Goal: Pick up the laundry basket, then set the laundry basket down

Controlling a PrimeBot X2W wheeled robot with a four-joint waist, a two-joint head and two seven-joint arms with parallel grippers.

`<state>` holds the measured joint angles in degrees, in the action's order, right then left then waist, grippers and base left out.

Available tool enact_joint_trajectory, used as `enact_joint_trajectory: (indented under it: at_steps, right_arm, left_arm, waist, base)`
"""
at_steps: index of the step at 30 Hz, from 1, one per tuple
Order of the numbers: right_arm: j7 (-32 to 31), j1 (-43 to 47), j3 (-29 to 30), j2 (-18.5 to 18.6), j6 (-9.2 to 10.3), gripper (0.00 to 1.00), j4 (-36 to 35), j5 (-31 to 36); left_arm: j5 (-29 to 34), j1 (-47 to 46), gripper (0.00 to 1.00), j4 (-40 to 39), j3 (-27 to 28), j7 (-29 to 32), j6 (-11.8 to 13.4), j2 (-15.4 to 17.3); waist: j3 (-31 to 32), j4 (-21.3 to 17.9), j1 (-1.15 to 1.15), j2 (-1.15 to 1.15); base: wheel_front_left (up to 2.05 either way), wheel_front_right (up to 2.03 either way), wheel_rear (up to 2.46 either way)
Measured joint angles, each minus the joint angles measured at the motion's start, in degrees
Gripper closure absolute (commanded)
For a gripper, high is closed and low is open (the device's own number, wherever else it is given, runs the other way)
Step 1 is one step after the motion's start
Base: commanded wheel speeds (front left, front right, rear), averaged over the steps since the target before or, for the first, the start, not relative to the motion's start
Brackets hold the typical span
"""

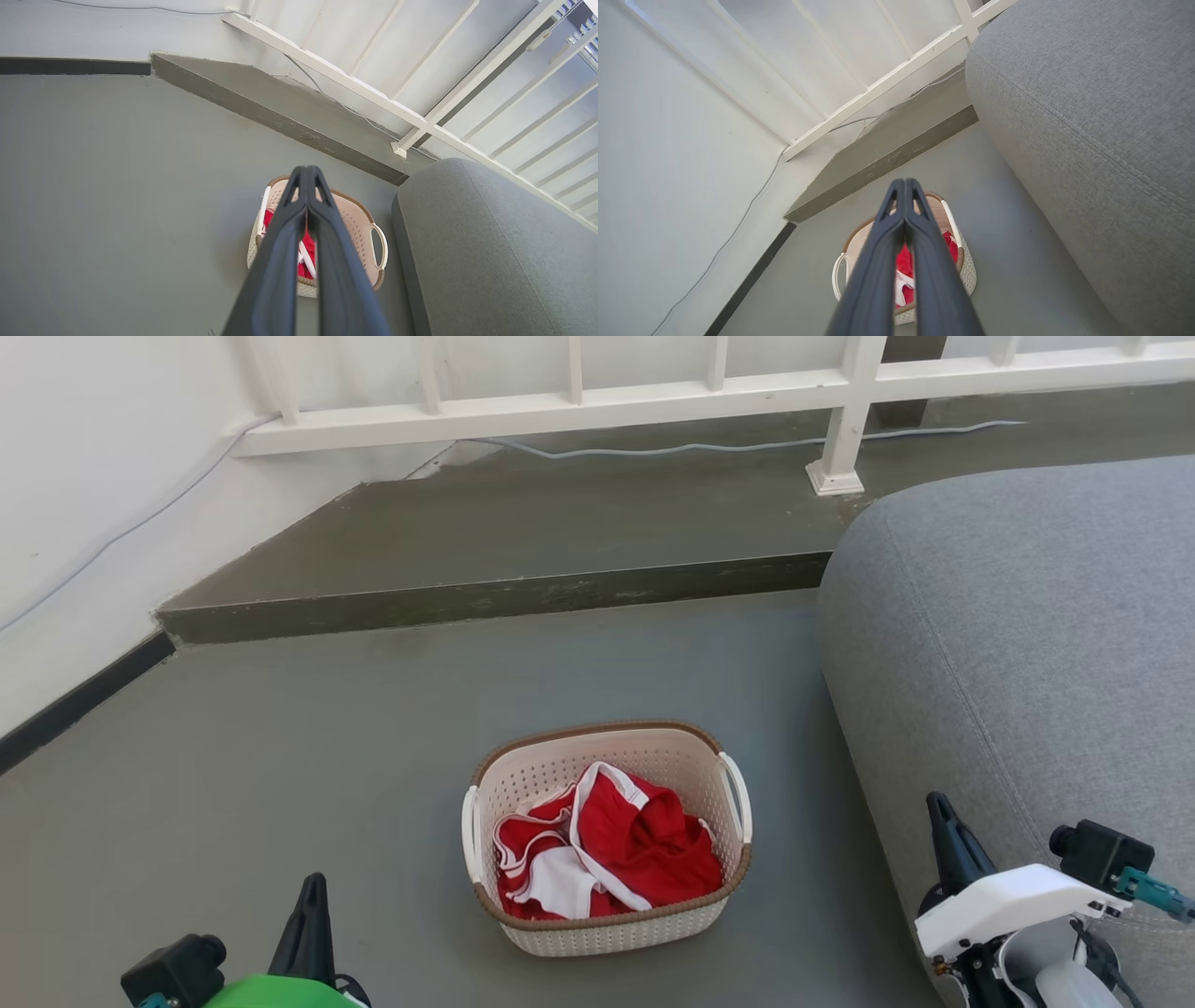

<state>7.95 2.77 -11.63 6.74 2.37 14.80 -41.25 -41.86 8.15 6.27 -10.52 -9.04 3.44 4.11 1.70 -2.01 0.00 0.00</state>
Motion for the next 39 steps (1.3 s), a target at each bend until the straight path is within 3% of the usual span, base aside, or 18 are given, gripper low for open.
enact_joint_trajectory:
  at_steps: [39]
  right_arm:
    - [-6.98,-2.93,9.47,-1.54,-4.88,1.00,0.38,-28.37]
  left_arm:
    - [-29.45,-5.31,1.00,4.32,5.36,6.31,-5.04,0.55]
  waist:
    - [-1.05,1.09,0.00,0.00]
  base:
    - [0.00,0.00,0.00]
